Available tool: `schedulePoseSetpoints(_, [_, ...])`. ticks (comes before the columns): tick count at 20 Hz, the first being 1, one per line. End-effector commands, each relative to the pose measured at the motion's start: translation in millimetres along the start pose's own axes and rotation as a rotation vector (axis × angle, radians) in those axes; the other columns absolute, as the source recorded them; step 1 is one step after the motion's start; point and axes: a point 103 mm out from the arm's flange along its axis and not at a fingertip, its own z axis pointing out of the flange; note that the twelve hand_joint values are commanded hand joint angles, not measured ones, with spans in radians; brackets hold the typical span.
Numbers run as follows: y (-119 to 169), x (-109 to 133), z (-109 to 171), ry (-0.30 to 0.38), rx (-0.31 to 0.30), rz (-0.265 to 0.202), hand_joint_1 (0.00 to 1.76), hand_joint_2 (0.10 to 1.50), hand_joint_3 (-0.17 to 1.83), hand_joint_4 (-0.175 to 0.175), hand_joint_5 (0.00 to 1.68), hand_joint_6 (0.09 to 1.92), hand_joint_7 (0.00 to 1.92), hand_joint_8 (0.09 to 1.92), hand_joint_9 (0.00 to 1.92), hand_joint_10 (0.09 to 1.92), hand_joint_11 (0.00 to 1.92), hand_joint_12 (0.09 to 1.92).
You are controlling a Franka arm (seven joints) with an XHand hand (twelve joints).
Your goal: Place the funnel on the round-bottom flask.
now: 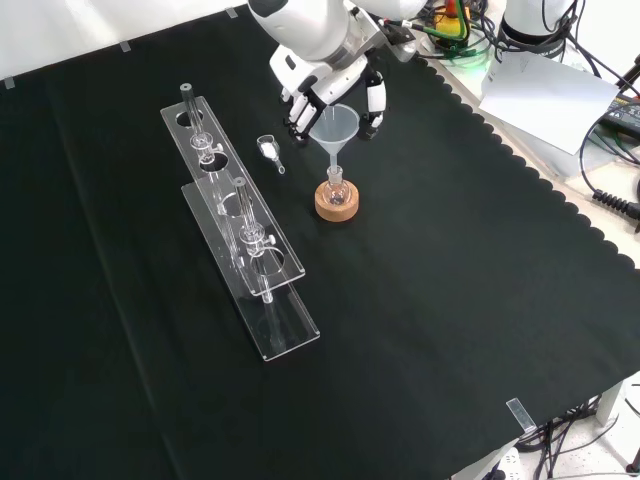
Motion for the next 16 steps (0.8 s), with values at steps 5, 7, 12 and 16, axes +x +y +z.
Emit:
schedulePoseSetpoints(5, [10.7,4.1,4.5,0.017,0.008,0.0,0.88,0.7,0.69,0.009,0.67,0.73,0.53,0.66,0.89,0.46,0.54,1.32])
schedulePoseSetpoints(7, [12.8,5.1,5.9,0.01,0.01,-0.002,0.88,0.7,0.69,0.009,0.67,0.73,0.53,0.66,0.89,0.46,0.54,1.32])
schedulePoseSetpoints(12, [18.3,6.4,9.5,0.009,0.024,-0.004,0.88,0.7,0.69,0.008,0.67,0.73,0.53,0.66,0.89,0.46,0.54,1.32])
schedulePoseSetpoints(16, [20.3,5.5,10.3,0.01,0.025,-0.001,0.88,0.7,0.69,0.008,0.67,0.74,0.53,0.66,0.89,0.46,0.54,1.32])
